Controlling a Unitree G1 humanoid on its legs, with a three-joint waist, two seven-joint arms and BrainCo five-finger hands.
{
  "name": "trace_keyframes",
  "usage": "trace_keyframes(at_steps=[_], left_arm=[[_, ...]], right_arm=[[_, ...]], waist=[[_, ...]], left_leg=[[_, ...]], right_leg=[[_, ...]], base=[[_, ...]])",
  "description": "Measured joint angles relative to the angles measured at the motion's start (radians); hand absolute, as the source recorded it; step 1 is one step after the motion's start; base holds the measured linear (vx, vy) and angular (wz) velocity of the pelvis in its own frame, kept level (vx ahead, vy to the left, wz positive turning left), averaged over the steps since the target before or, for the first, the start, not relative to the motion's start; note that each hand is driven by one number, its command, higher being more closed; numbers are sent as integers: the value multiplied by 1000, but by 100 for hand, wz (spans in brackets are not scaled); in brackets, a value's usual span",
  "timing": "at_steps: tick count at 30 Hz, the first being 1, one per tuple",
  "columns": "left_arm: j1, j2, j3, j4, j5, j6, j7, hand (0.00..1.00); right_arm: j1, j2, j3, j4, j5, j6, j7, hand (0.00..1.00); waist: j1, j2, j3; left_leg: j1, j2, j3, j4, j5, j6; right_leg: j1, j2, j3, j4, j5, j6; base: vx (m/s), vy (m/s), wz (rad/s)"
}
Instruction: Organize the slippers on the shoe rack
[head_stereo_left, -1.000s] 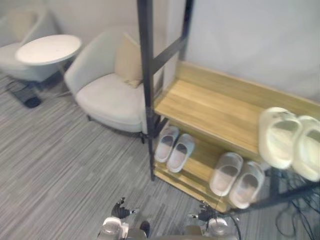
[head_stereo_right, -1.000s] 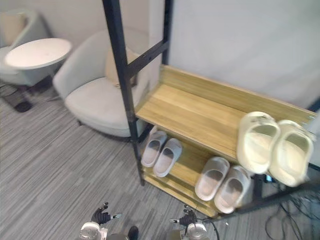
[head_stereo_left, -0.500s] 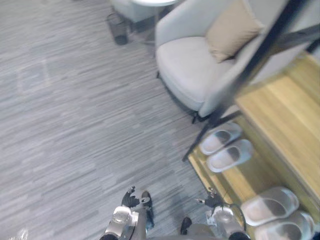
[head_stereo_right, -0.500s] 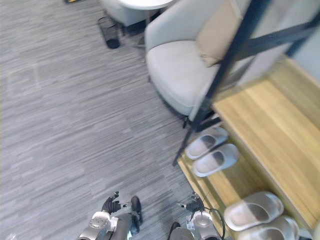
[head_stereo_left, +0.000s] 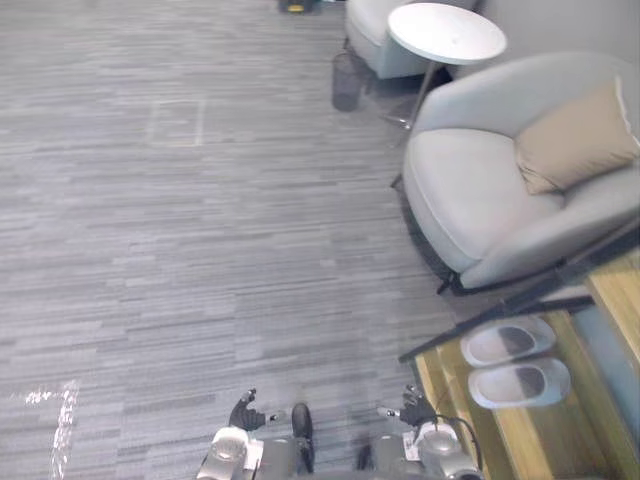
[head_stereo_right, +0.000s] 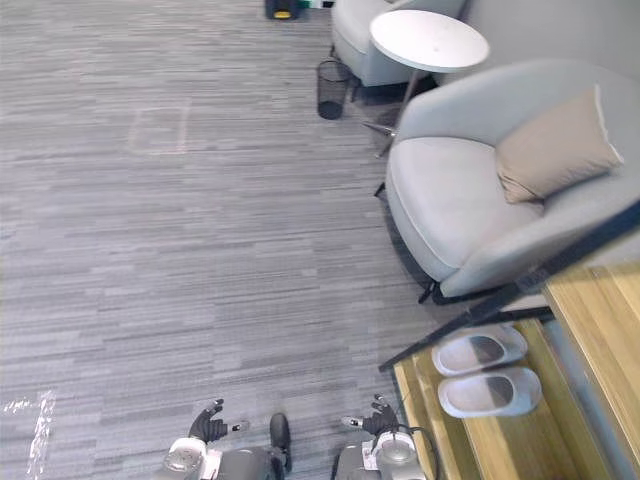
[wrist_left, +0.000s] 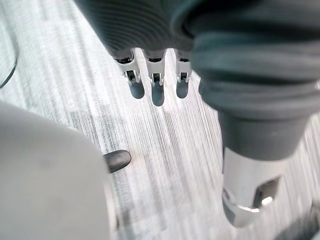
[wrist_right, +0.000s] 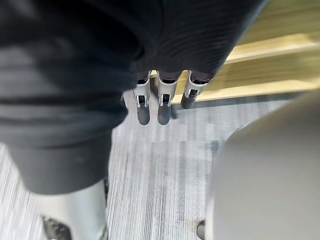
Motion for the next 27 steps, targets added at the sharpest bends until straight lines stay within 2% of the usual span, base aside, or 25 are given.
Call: trace_keyframes(at_steps=[1, 2, 4, 5, 6, 8, 9, 10, 11, 12, 13, 14, 15, 16, 17, 18, 19, 20, 21, 22, 23, 24, 25, 26, 27], left_arm=[[3, -1, 12, 4, -1, 0, -1, 0], [12, -14, 40, 4, -2, -2, -2, 0], [14, -34, 103, -12, -19, -8, -2, 0], [22, -50, 168, -33, -28, -10, -1, 0], [24, -56, 204, -51, -39, -10, -1, 0], [57, -64, 254, -87, -65, -11, 1, 0], [64, -60, 263, -104, -78, -12, 0, 0], [57, -57, 266, -118, -92, -18, -1, 0], [45, -62, 265, -117, -110, -20, -1, 0], [36, -60, 264, -117, -119, -20, -2, 0], [29, -54, 263, -117, -121, -20, -2, 0], [19, -46, 255, -117, -127, -20, -2, 0], [23, -43, 232, -116, -138, -21, -2, 0], [25, -43, 223, -110, -138, -21, -3, 0], [10, -35, 216, -97, -141, -22, -3, 0], [7, -32, 216, -97, -142, -22, -3, 0], [6, -26, 217, -90, -145, -21, -4, 0], [7, -30, 212, -70, -145, -20, -5, 0], [11, -32, 208, -62, -145, -19, -6, 0], [18, -27, 197, -59, -145, -18, -5, 0], [32, -20, 182, -60, -143, -18, -6, 0], [38, -19, 181, -60, -142, -18, -6, 0], [41, -17, 178, -59, -140, -18, -4, 0], [41, -14, 176, -56, -137, -18, -4, 0], [30, -14, 175, -54, -137, -19, -4, 0]], right_arm=[[9, -1, -2, 1, 6, 0, 3, 0], [11, 2, -14, 1, 6, 1, 1, 0], [-1, 2, -18, -2, 10, 0, 2, 0], [-2, 6, -16, -10, 13, 2, 2, 0], [6, 8, -11, -30, 15, 4, 3, 0], [28, 21, 12, -81, 25, 2, 3, 0], [33, 27, 12, -90, 31, -1, 2, 0], [30, 29, 10, -94, 36, -1, 2, 0], [12, 24, 10, -93, 42, 0, 2, 0], [-4, 17, 8, -93, 49, 1, 1, 0], [-16, 12, 7, -91, 58, 1, 1, 0], [-24, 4, 1, -84, 59, 1, 1, 0], [-24, -5, -7, -78, 59, 1, 1, 0], [-24, -9, -10, -74, 59, 1, 0, 0], [-28, -5, -9, -64, 58, 1, 3, 0], [-31, -2, -9, -61, 56, 1, 4, 0], [-43, 7, -9, -61, 55, 0, 9, 0], [-45, 12, -8, -57, 53, 0, 19, 0], [-43, 13, -8, -53, 49, 0, 24, 0], [-42, 13, -8, -41, 47, -1, 24, 0], [-28, 12, -2, -36, 37, 1, 25, 0], [-22, 10, 7, -36, 34, 0, 26, 0], [-17, 5, 32, -39, 29, -1, 29, 0], [-15, 3, 33, -43, 24, -4, 32, 0], [-17, 0, 32, -41, 21, -5, 32, 0]], waist=[[0, -23, -12], [1, -9, -19], [20, 11, -12], [25, 30, 1], [34, 38, 9], [62, 41, 13], [59, 24, 4], [62, 11, 5], [69, 18, 13], [69, 17, 15], [69, 18, 18], [70, 3, 27], [74, 24, 17], [74, 24, 16], [71, -3, 11], [73, -3, 11], [82, -3, 11], [85, -8, 12], [84, -11, 14], [82, -11, 16], [75, -7, 18], [68, -4, 19], [59, 5, 22], [50, 15, 28], [41, 16, 30]], left_leg=[[-3, -20, -20, 14, 0, 1], [-6, -17, -30, 40, -4, 2], [-55, 9, 4, 168, -68, -10], [-136, 63, 78, 396, -150, -47], [-186, 101, 122, 552, -178, -69], [-230, 183, 238, 765, -158, -77], [-238, 195, 274, 809, -143, -85], [-261, 209, 304, 866, -158, -75], [-299, 238, 310, 880, -232, -52], [-339, 251, 302, 843, -256, -56], [-356, 253, 302, 762, -252, -58], [-372, 242, 296, 589, -197, -53], [-368, 237, 269, 411, -54, -52], [-366, 238, 271, 404, -7, -30], [-369, 191, 278, 420, -57, -14], [-374, 188, 278, 434, -75, -11], [-370, 179, 284, 470, -125, 4], [-329, 163, 292, 467, -166, 10], [-281, 144, 284, 447, -186, 7], [-227, 131, 280, 421, -201, 5], [-134, 121, 273, 377, -214, 9], [-97, 121, 269, 358, -219, 11], [-12, 120, 255, 302, -222, 11], [50, 123, 244, 252, -222, 12], [86, 128, 231, 224, -223, 12]], right_leg=[[22, -16, -17, -45, 6, -23], [40, -19, -49, -69, -1, -26], [87, -16, -95, -104, 5, -33], [131, 6, -118, -120, 4, -38], [164, 23, -124, -124, -3, -48], [251, 46, -131, -149, -15, -53], [286, 37, -132, -189, -18, -55], [318, 29, -130, -236, -21, -56], [335, 32, -132, -264, -21, -56], [336, 25, -135, -275, -21, -56], [347, 11, -137, -286, -21, -56], [368, -10, -139, -297, -21, -56], [387, -11, -136, -301, -22, -53], [394, -11, -131, -303, -26, -44], [392, -56, -120, -289, -1, 4], [386, -61, -107, -274, 10, 20], [347, -83, -61, -166, 23, 37], [274, -115, -11, 35, 54, 72], [212, -131, 26, 203, 79, 112], [158, -130, 49, 356, 85, 133], [91, -117, 53, 529, 77, 118], [66, -107, 46, 577, 70, 105], [-1, -78, 17, 622, 43, 65], [-64, -48, -8, 587, 10, 25], [-117, -26, -28, 524, -9, 9]], base=[[97, -178, 119], [206, -211, 114], [229, -145, 51], [173, -74, 29], [221, -65, 16], [309, -39, -2], [343, -8, 22], [330, 28, 27], [298, 69, 19], [286, 86, 16], [391, 168, 25], [456, 229, 30], [487, 237, 30], [439, 219, 44], [358, 174, 34], [460, 245, 27], [471, 284, -1], [572, 341, -1], [476, 274, 4], [508, 216, 11], [413, 130, 13], [623, 152, 23], [509, 96, 29], [607, 68, 36], [400, -7, 32]])
